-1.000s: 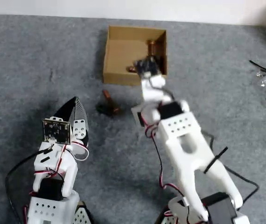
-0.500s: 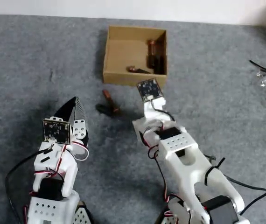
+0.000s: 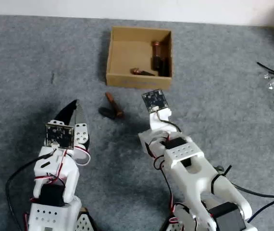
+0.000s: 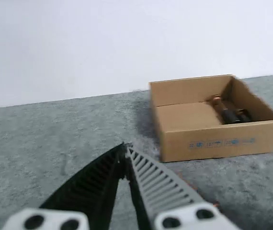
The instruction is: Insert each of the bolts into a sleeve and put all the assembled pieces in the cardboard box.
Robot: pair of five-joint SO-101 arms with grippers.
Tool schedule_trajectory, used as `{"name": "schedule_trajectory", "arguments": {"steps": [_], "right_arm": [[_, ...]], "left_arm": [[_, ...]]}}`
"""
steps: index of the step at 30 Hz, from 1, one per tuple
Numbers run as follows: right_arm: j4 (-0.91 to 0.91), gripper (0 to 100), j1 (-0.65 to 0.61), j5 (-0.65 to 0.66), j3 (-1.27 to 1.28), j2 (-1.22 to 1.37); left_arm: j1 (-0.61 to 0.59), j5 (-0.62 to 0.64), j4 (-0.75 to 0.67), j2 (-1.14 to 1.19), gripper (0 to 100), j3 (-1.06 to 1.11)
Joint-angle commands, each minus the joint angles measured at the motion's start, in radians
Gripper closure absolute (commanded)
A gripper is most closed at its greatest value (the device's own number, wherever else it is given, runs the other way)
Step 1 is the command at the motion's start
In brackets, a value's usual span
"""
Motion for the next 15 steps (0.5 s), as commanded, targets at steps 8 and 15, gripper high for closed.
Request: {"name": "schedule_trajectory", "arguments": {"steps": [8,15], "right_arm": [[-0.028,70.7,0.001,-0.006,-0.002,-0.038],[-0.028,70.7,0.013,-0.006,-0.002,-0.035]], "left_arm": [[-0.097,-0.031,-0.055,-0.001,99,0.007],[-0.154,0.031,-0.109,0.002,99,0.021]]}}
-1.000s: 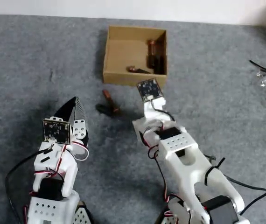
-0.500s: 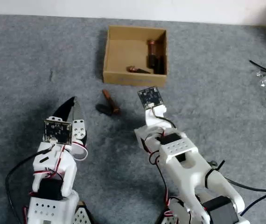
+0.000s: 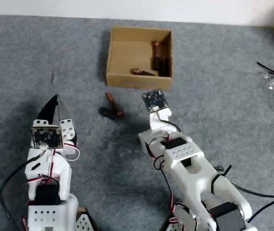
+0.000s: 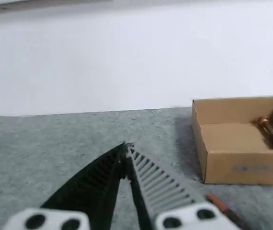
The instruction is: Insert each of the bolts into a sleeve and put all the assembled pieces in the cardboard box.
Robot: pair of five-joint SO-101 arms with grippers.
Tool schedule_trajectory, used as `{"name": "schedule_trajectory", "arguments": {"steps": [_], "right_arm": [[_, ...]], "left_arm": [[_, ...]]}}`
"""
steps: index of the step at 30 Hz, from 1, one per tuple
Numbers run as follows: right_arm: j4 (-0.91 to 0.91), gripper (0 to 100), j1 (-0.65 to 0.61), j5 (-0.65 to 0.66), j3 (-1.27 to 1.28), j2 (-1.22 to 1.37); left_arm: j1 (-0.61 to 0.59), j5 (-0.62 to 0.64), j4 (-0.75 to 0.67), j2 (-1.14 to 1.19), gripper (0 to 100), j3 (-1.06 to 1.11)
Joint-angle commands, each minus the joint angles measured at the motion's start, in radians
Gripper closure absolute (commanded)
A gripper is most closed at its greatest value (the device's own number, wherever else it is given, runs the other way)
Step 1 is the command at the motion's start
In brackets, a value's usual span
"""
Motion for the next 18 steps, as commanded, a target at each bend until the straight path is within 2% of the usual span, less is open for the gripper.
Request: {"name": "schedule_trajectory", "arguments": {"steps": [1,8,13,18], "right_arm": [[-0.028,70.7,0.013,-0.006,-0.002,-0.030],[-0.028,70.7,0.013,-0.006,-0.002,-0.027],[-0.028,70.7,0.015,-0.006,-0.002,-0.027],[-0.028,70.7,0.053,-0.006,-0.004,-0.027]], "left_arm": [[-0.008,0.041,-0.026,0.004,99,0.021],[0.036,0.037,-0.025,0.004,99,0.021],[0.079,0.035,0.060,0.004,99,-0.021],[0.079,0.035,0.069,0.004,99,-0.025]]}}
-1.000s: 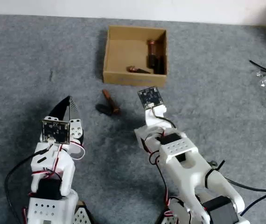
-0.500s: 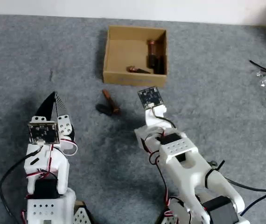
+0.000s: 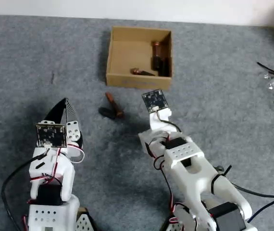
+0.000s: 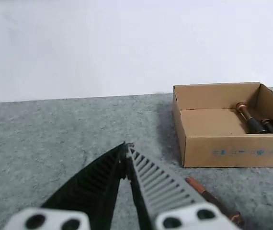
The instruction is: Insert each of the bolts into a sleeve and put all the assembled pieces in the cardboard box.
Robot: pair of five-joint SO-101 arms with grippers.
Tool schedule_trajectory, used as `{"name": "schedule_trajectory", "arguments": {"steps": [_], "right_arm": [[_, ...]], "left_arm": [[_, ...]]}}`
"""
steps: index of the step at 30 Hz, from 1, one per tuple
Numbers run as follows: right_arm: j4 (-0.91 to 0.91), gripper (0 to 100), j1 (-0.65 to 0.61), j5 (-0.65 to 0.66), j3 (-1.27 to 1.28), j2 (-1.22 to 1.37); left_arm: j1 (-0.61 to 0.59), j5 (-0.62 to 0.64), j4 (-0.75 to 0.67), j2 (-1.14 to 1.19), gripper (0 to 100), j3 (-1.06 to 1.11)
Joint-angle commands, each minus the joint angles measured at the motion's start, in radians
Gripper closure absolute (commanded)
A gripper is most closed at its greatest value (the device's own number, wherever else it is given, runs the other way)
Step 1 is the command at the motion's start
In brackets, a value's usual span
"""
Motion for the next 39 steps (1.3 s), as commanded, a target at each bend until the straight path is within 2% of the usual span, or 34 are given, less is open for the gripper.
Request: {"name": "schedule_trajectory", "arguments": {"steps": [1,6,11,36,39], "right_arm": [[-0.028,70.7,0.059,-0.006,-0.004,-0.027],[-0.028,70.7,0.067,-0.006,-0.004,-0.025],[-0.030,70.7,0.067,-0.006,-0.004,-0.025],[-0.025,70.7,0.070,-0.012,0.001,-0.039],[-0.027,70.7,0.070,-0.014,0.007,-0.114]], "left_arm": [[0.016,0.006,0.005,0.004,99,-0.022],[0.016,-0.003,0.006,0.004,99,-0.019],[0.016,-0.084,-0.011,0.002,99,0.025],[0.016,-0.083,-0.009,0.002,99,0.025],[0.016,-0.083,-0.009,0.002,99,0.025]]}}
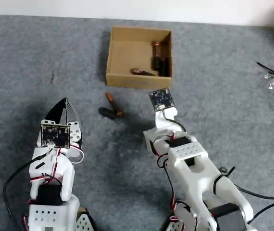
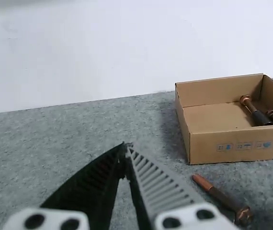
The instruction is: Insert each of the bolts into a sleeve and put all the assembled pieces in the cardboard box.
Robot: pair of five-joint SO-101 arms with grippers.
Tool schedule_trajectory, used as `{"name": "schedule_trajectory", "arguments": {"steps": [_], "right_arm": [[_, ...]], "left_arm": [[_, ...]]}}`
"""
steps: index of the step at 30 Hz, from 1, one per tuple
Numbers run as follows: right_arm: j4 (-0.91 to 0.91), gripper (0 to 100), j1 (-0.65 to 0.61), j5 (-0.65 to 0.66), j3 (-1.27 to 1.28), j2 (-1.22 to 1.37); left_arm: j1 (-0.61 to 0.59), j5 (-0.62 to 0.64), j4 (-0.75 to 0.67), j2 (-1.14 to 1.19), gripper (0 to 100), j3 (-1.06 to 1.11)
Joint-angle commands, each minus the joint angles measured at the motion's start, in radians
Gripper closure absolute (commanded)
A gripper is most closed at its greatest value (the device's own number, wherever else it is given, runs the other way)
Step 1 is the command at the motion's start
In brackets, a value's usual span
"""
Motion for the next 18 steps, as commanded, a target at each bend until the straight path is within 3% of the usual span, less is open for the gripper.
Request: {"name": "schedule_trajectory", "arguments": {"steps": [1,18], "right_arm": [[-0.024,70.7,0.021,-0.014,0.012,-0.136],[-0.028,70.7,0.019,-0.008,0.380,-0.868]], "left_arm": [[0.018,-0.006,-0.014,0.002,99,0.022],[0.018,-0.006,-0.014,0.002,99,0.022]]}}
